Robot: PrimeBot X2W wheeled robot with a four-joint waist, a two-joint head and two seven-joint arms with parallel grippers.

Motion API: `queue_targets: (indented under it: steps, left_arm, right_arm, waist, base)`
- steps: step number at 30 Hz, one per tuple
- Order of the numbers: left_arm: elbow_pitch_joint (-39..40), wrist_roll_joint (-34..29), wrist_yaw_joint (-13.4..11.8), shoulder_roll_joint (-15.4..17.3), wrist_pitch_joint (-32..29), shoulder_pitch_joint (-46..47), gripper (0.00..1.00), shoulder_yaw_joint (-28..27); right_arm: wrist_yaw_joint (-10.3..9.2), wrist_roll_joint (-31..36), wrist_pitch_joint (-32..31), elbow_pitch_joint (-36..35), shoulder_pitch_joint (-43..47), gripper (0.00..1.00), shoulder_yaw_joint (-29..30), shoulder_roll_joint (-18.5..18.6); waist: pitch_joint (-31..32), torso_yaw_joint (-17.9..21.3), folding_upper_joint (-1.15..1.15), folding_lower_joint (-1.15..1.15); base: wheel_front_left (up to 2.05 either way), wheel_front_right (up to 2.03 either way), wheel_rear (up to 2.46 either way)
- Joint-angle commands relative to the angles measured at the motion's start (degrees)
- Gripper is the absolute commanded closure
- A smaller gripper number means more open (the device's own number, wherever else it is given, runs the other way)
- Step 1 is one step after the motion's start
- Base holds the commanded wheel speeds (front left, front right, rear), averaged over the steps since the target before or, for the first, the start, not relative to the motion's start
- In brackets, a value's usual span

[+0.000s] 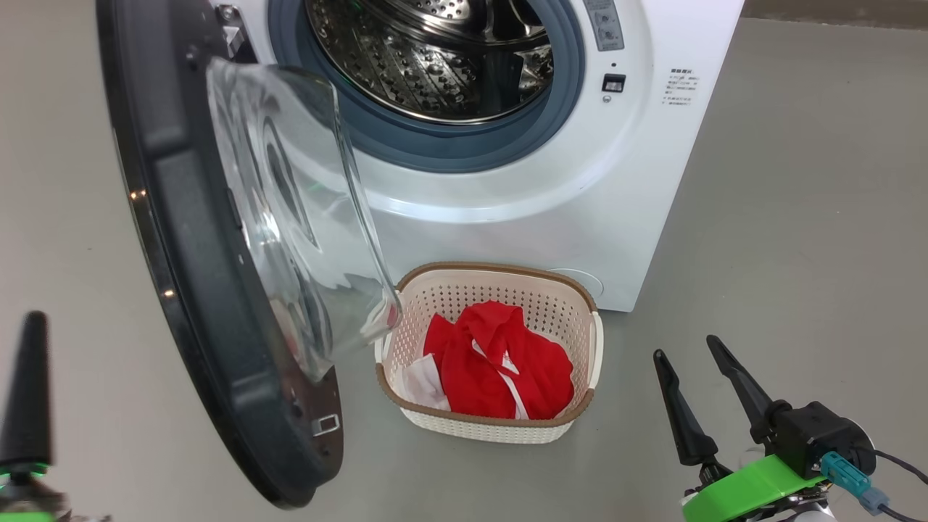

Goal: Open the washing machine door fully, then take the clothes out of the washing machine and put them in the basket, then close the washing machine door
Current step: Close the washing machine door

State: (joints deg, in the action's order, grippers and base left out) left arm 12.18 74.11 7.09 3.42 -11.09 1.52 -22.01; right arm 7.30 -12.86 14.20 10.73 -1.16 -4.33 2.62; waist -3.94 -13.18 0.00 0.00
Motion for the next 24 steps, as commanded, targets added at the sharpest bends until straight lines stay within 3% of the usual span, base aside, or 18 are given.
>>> queue_targets:
  steps: [1, 3, 6, 10, 16, 24]
  left_arm:
    - [2.1, -6.8, 0.4, 1.5, 3.2, -0.1, 0.00, -0.2]
    - [2.0, -16.4, 0.0, 2.1, 7.3, -1.0, 0.00, 1.2]
    - [1.7, -29.3, -2.6, 2.9, 11.4, -2.0, 0.00, 4.2]
    - [0.1, -40.5, -5.9, 3.7, 13.7, -3.2, 0.00, 8.0]
    - [-1.8, -48.1, -9.1, 4.3, 15.4, -5.2, 0.00, 10.0]
    - [-3.7, -52.6, -10.7, 4.7, 16.4, -8.0, 0.00, 11.8]
  right_arm:
    - [0.19, -0.2, 0.6, -1.4, -0.8, 0.00, -1.0, 0.3]
    - [0.19, -0.2, 0.6, -1.4, -0.8, 0.00, -1.0, 0.3]
    - [0.19, -0.2, 0.7, -1.3, -0.8, 0.00, -1.0, 0.3]
    - [0.19, -0.1, 0.7, -1.0, -0.6, 0.00, -1.2, 0.3]
    - [0.19, 0.2, 0.7, -0.7, -0.1, 0.00, -1.6, 0.3]
    - [0.19, 0.6, 0.7, -0.5, 1.4, 0.00, -1.2, 0.3]
  waist:
    - [0.1, 0.0, 0.00, 0.00]
    - [0.1, 0.0, 0.00, 0.00]
    - [0.3, 0.2, 0.00, 0.00]
    - [0.8, 0.3, 0.00, 0.00]
    - [1.6, 0.7, 0.00, 0.00]
    - [3.0, 0.3, 0.00, 0.00]
  base:
    - [0.00, 0.00, 0.00]
    - [0.00, 0.00, 0.00]
    - [0.00, 0.00, 0.00]
    - [0.00, 0.00, 0.00]
    - [0.00, 0.00, 0.00]
    - [0.00, 0.00, 0.00]
